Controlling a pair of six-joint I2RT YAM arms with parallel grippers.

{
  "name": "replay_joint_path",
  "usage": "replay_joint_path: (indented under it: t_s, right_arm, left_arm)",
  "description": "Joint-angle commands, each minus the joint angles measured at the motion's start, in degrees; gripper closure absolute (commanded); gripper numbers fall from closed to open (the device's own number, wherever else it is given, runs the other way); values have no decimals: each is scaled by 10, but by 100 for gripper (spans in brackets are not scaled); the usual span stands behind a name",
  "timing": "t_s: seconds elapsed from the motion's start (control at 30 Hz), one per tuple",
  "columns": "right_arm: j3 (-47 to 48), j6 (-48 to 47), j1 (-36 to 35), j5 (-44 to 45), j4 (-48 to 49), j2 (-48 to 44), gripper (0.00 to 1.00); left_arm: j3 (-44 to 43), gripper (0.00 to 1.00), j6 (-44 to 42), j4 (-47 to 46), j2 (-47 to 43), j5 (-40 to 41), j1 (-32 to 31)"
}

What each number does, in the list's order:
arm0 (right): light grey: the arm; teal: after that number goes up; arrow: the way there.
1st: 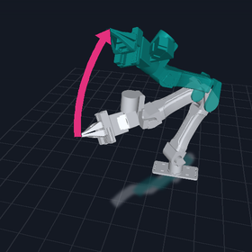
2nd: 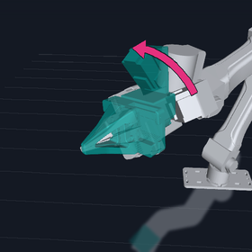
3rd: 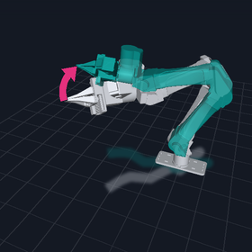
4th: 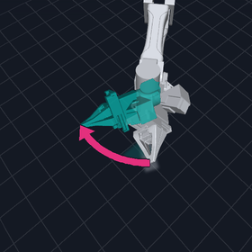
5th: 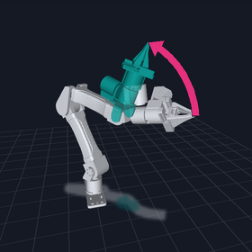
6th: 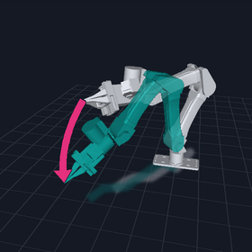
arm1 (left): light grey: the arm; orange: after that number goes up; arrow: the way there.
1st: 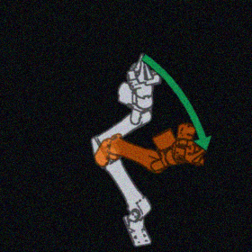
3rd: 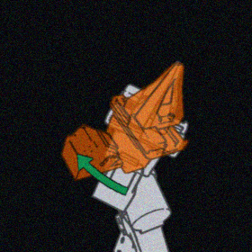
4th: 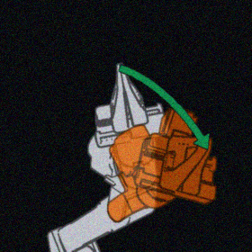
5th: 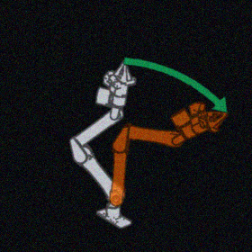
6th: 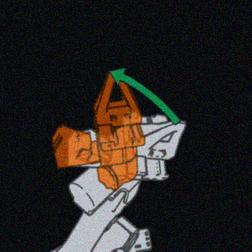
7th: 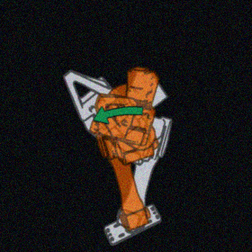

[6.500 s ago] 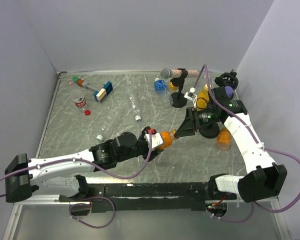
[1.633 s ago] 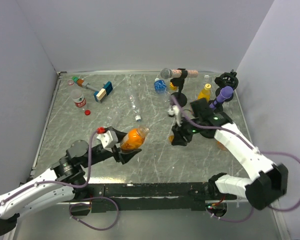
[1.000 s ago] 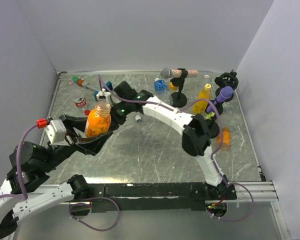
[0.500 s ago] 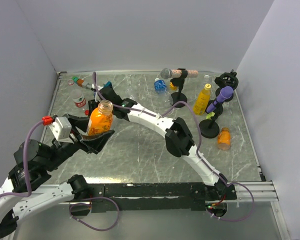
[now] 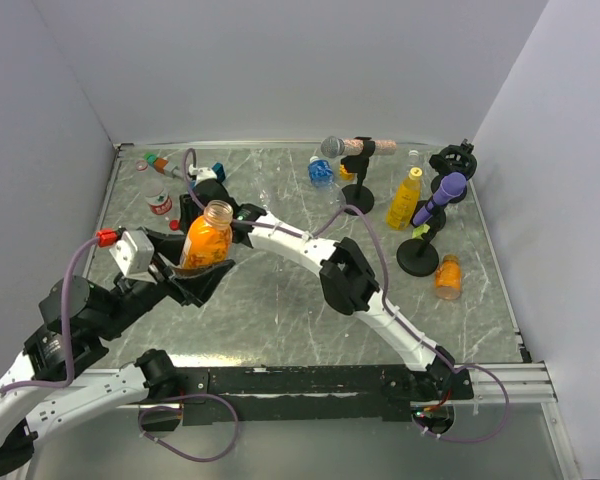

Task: Unscrew the bottle caps
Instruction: Place the bottle cap at the corner of the board.

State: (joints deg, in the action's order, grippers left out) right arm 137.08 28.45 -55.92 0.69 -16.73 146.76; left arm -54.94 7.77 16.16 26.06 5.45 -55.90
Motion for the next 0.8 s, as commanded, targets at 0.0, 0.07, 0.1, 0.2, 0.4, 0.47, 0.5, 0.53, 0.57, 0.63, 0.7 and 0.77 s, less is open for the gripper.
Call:
replay_joint_path:
  t_s: [0.0, 0.07, 0.1, 0.2, 0.4, 0.47, 0.5, 0.53, 0.57, 0.63, 0.7, 0.77]
  right_arm:
    - [30, -13, -12, 36, 43, 21, 69]
    - [27, -15, -12, 38, 45, 27, 68]
    - [26, -17, -12, 38, 47, 29, 66]
    - [23, -23, -12, 37, 51, 34, 64]
    - [14, -29, -13, 36, 55, 41, 60]
    - [14, -29, -13, 36, 54, 41, 59]
    - [14, -29, -12, 34, 53, 41, 57]
    - [14, -30, -12, 31, 53, 39, 55]
    - [13, -34, -12, 29, 52, 38, 54]
    - [11, -39, -12, 22, 54, 32, 48]
    - [10, -45, -13, 15, 54, 27, 48]
    - [6, -49, -12, 5, 57, 20, 45]
  left_arm:
    - [-4, 88, 10, -18, 9, 3, 1]
    - [-3, 88, 9, -19, 9, 3, 1]
    - [1, 88, 9, -19, 8, 3, 1]
    - [5, 88, 11, -24, 4, 3, 1]
    - [10, 88, 12, -25, 1, 3, 1]
    - [10, 88, 11, -25, 0, 3, 1]
    - [10, 88, 12, -25, 1, 2, 1]
    - [10, 88, 12, -25, 0, 2, 1]
    - [11, 88, 13, -25, 0, 3, 1]
    - [11, 88, 14, -25, -4, 2, 1]
    - [13, 88, 16, -25, -7, 2, 1]
    - [15, 88, 18, -23, -9, 1, 1]
